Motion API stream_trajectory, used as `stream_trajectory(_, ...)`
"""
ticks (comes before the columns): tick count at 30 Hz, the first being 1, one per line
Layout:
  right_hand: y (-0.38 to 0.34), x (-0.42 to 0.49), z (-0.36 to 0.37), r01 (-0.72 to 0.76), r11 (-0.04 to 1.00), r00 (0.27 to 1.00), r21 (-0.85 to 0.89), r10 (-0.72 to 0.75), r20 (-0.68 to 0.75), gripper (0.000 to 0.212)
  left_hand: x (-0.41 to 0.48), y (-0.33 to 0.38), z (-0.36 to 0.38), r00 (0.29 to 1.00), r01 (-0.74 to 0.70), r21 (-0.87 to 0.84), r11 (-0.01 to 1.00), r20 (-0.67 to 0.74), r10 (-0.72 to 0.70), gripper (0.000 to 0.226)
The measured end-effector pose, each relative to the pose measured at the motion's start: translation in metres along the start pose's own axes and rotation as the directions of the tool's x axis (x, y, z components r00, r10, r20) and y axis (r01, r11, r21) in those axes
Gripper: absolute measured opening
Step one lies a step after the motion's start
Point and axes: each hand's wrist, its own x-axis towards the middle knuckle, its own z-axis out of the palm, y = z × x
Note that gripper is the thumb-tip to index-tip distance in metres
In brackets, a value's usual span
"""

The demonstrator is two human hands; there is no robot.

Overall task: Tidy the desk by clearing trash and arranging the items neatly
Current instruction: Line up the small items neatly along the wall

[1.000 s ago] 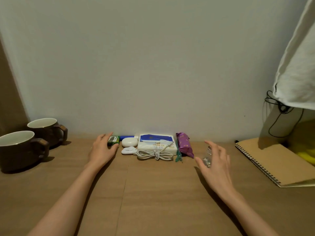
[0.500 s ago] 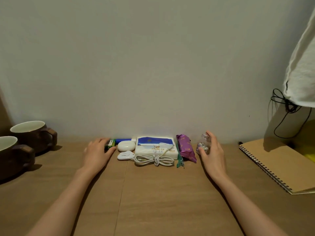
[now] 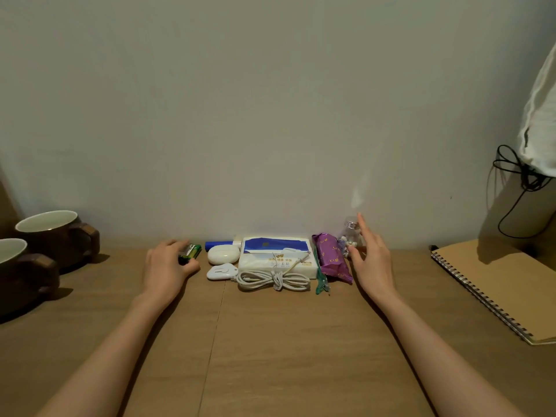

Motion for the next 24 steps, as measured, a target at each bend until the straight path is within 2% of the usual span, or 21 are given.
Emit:
stream_trajectory(3,-0.002,-0.003,-0.002,0.011,1.0,1.0,0.011,-0.01,-0.024,0.068,-0.007,0.005,-0.008,0.995,0.091,-0.12,0.989,-0.02,-0.094,0.048)
stream_trajectory(7,-0.009,-0.009,-0.005,-0.006,1.0,0.989,0.0,0.006,-0.148,0.056,-0.016,0.014,-0.02,0.974,0.211,-0.269,0.94,-0.024,-0.225,0.042)
stream_trajectory(10,-0.019,-0.016,-0.007,0.015,1.0,0.976,-0.015,-0.018,-0.219,0.047,-0.021,0.021,-0.03,0.946,0.296,-0.432,0.852,0.009,-0.323,0.044)
stream_trajectory(13,-0.042,-0.027,-0.009,0.132,0.99,0.958,0.051,-0.114,-0.262,0.033,-0.028,0.028,-0.038,0.91,0.357,-0.575,0.736,0.036,-0.414,0.032)
stream_trajectory(16,-0.074,-0.04,-0.005,0.294,0.95,0.95,0.105,-0.277,-0.147,0.025,-0.035,0.037,-0.049,0.873,0.426,-0.695,0.58,0.148,-0.465,0.021)
stream_trajectory(19,-0.105,-0.052,-0.002,0.413,0.901,0.898,0.137,-0.428,0.105,0.032,-0.04,0.05,-0.062,0.847,0.506,-0.772,0.385,0.361,-0.39,0.02)
stream_trajectory(21,-0.124,-0.059,-0.005,0.443,0.878,0.857,0.181,-0.474,0.202,0.036,-0.047,0.062,-0.065,0.843,0.53,-0.807,0.261,0.467,-0.266,0.024)
stream_trajectory(24,-0.142,-0.065,-0.014,0.456,0.856,0.833,0.244,-0.507,0.222,0.037,-0.062,0.087,-0.066,0.838,0.54,-0.806,0.241,0.54,-0.073,0.03)
